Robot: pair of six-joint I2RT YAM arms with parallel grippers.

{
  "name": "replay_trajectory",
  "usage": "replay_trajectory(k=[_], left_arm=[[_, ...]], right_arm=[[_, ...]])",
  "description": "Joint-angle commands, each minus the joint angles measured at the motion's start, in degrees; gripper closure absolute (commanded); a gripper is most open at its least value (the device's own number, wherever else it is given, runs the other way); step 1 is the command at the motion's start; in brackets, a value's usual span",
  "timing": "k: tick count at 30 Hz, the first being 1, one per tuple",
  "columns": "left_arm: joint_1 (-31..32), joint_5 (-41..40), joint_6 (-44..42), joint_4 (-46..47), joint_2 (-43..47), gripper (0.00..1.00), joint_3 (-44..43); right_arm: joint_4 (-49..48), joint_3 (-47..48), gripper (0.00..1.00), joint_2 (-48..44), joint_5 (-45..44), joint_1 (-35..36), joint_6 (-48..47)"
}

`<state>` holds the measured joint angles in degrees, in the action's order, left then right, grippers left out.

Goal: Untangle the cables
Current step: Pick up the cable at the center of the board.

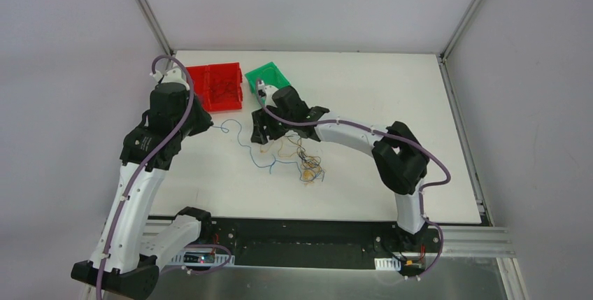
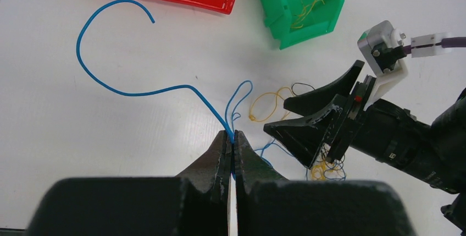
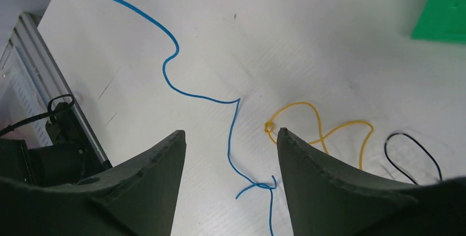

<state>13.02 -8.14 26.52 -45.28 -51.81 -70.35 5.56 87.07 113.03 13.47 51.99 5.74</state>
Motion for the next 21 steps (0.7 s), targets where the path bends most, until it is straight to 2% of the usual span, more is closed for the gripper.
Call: replay_trajectory(k=[1,15,16,19,21], left_arm=[[-0.5,-0.8,-1.1,-1.3,-0.1,1.0,-2.6],[-0.5,0.7,-1.9,-2.8,-1.3,1.0,-3.9],[-0.5,0.6,-1.9,-2.9,-1.4,1.0,-3.8],[-0.5,0.1,-1.9,-3.0,-1.7,1.0,-3.6],[-0.6,-0.6,-1.8,-2.9,-1.9,1.0,-3.1]], right_arm=[[-14.3,-4.0,0.35,0.5,8.2,0.4,-4.6],[-27.5,-3.0,0.37,10.7,3.4,4.5,-4.0],[-27.8,-2.8,0.4,11.1,3.3,4.7,-3.6],[-27.9,-2.2,0.59,11.4,3.8,5.5,-2.8],[-27.9,-1.9,0.85,10.6,4.1,5.8,-1.9]])
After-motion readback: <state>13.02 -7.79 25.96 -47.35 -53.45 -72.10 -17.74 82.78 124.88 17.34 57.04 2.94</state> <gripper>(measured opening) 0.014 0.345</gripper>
